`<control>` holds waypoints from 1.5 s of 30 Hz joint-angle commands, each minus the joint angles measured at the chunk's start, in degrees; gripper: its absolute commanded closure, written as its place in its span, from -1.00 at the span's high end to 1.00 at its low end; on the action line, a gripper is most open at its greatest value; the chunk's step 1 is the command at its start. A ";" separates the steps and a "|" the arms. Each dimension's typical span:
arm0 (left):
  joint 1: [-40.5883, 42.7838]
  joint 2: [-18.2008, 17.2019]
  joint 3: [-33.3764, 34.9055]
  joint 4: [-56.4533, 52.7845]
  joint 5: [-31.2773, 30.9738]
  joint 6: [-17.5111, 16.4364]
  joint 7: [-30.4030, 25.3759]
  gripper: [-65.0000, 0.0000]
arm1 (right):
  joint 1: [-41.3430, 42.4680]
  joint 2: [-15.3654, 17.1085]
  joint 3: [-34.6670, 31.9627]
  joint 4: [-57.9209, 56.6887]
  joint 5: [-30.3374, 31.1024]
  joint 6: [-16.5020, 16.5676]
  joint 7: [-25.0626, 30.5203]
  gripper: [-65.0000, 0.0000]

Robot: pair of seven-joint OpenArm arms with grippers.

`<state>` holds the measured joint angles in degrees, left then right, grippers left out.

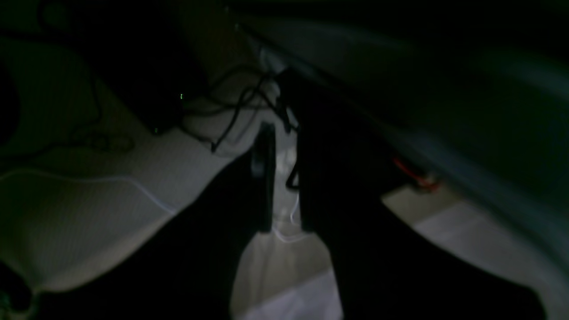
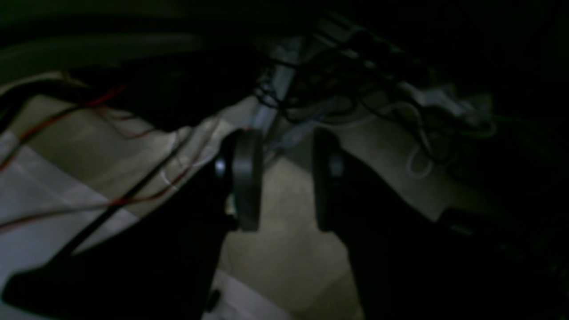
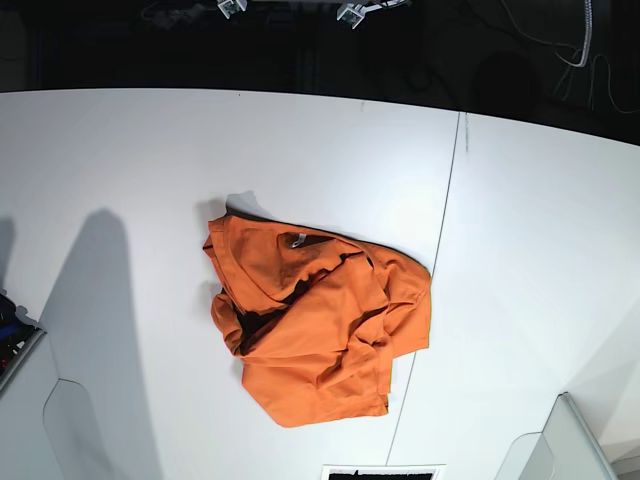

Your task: Layout the t-shirt on the table in an organized manner, then fold the t-shirt properly

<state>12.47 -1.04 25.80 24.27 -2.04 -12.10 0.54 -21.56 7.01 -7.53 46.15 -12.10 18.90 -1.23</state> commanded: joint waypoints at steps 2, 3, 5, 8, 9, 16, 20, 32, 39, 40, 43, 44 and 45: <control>2.93 -1.38 0.00 4.76 -1.66 -0.59 -0.35 -0.63 | -3.45 1.86 0.00 6.43 1.51 2.08 1.01 -0.41; 4.22 -2.19 0.00 7.17 -2.21 -0.59 -0.35 -0.63 | -4.98 2.69 0.00 9.29 2.82 2.29 0.98 -0.41; 6.93 -3.82 0.00 12.11 -2.47 -0.59 -0.33 -0.63 | -8.02 4.46 0.00 14.73 5.20 2.38 0.98 -0.41; 11.15 -6.54 0.00 19.76 -2.49 -0.59 -0.31 -0.63 | -12.28 6.71 0.00 22.67 6.12 2.38 0.98 -0.41; 12.61 -7.50 0.00 22.47 -2.62 -0.59 -0.28 -0.63 | -13.73 7.37 0.00 25.35 6.12 2.38 0.98 -0.41; 22.10 -14.47 -0.28 43.04 -6.82 -2.97 -0.24 -0.63 | -21.00 11.37 0.00 42.51 6.12 2.43 0.98 -0.41; 27.36 -16.44 -3.87 54.84 -7.23 -5.60 1.62 -0.63 | -23.12 13.57 0.00 50.16 6.12 2.62 0.68 -0.41; 40.19 -22.14 -19.58 84.11 -8.83 -5.68 2.93 -0.63 | -20.76 15.19 0.00 65.85 11.08 3.02 0.55 -0.41; 41.62 -27.19 -23.74 88.78 -11.50 -5.05 2.93 -0.63 | -9.90 14.08 -0.11 66.18 11.04 2.97 0.46 -0.41; 41.13 -27.80 -24.00 88.78 -11.52 -5.07 2.91 -0.63 | -7.91 13.79 -0.11 65.99 11.06 2.97 -0.02 -0.41; 38.99 -29.59 -24.00 88.76 -11.52 -5.05 3.50 -0.63 | -1.36 12.96 -0.83 64.24 11.04 2.97 -1.81 -0.41; 38.25 -29.88 -24.00 88.76 -11.50 -5.05 4.79 -0.63 | 0.83 12.48 -1.27 63.17 11.02 2.99 -2.54 -0.41; 37.59 -30.16 -24.00 88.76 -11.54 -5.05 6.64 -0.63 | 2.93 11.85 -1.77 61.77 10.95 2.97 -3.15 -0.41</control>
<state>49.41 -30.65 2.04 112.14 -13.19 -17.08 8.16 -18.55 18.63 -9.26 107.09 -1.48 21.80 -5.50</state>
